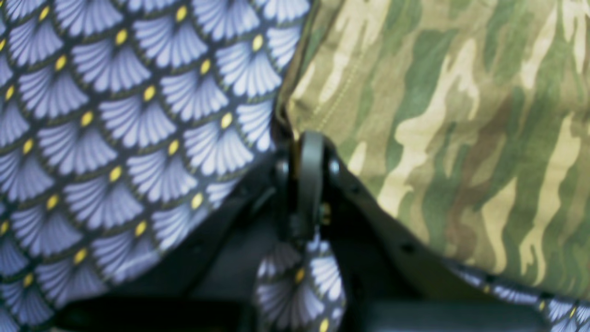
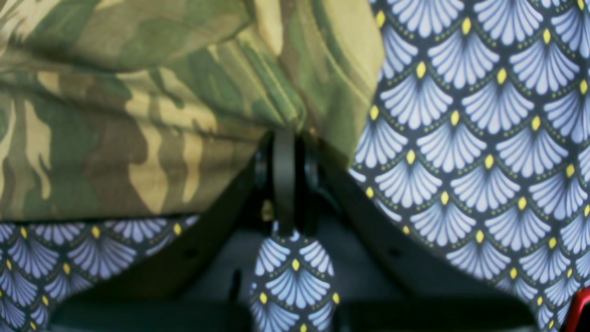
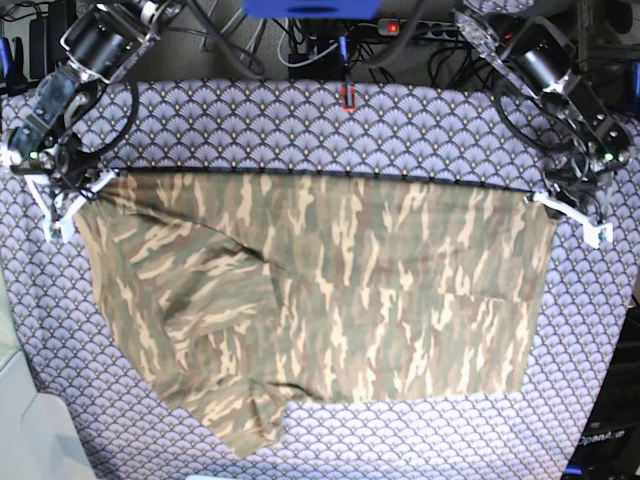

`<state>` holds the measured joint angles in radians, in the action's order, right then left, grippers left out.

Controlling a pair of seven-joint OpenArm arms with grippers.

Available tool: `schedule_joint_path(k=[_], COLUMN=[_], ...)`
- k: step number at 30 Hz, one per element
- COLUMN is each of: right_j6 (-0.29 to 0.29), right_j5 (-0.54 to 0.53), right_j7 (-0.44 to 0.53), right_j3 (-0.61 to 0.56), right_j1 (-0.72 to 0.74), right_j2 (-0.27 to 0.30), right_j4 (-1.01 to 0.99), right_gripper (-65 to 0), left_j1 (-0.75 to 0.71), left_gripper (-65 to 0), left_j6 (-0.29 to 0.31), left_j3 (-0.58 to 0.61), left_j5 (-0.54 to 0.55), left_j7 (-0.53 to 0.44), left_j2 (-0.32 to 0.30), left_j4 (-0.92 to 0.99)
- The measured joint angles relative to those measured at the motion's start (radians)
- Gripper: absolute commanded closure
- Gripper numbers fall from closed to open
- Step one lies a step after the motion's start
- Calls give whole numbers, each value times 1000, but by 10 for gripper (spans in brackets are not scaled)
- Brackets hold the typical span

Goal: Fold the T-shirt properly
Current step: 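Drag the shirt by its fold edge with both grippers, away from the hem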

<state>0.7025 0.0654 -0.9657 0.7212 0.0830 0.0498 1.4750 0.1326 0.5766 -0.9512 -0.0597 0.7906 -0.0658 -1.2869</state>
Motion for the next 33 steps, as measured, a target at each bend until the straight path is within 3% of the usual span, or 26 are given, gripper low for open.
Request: schedule_joint_path(k=[5, 9, 13, 19, 25, 33], right_j6=[5, 7, 7, 7, 7, 5], right_j5=[-89, -95, -109, -224, -224, -236], right_j7=[-19, -27, -11, -14, -5, 87], right_j3=[-5, -5, -5, -1, -1, 3], right_j1=[-85, -140, -174, -251, -283, -345], right_j2=[-2, -7, -6, 16, 14, 5], right_j4=[87, 169, 176, 177, 177, 181], right_gripper=[0, 0, 0, 0, 0, 0], left_j1=[-45, -75, -119, -157, -188, -248], left_gripper=[0, 0, 0, 0, 0, 0], left_j6=[0, -5, -3, -7, -5, -3], left_j3=[-1, 30, 43, 43, 42, 41], left_j5=[-4, -8, -6, -6, 8, 16], left_j7=[11, 12, 14, 9, -10, -8], left_j2=[0, -2, 4, 4, 2, 9], left_j4=[-48, -78, -131, -147, -153, -203])
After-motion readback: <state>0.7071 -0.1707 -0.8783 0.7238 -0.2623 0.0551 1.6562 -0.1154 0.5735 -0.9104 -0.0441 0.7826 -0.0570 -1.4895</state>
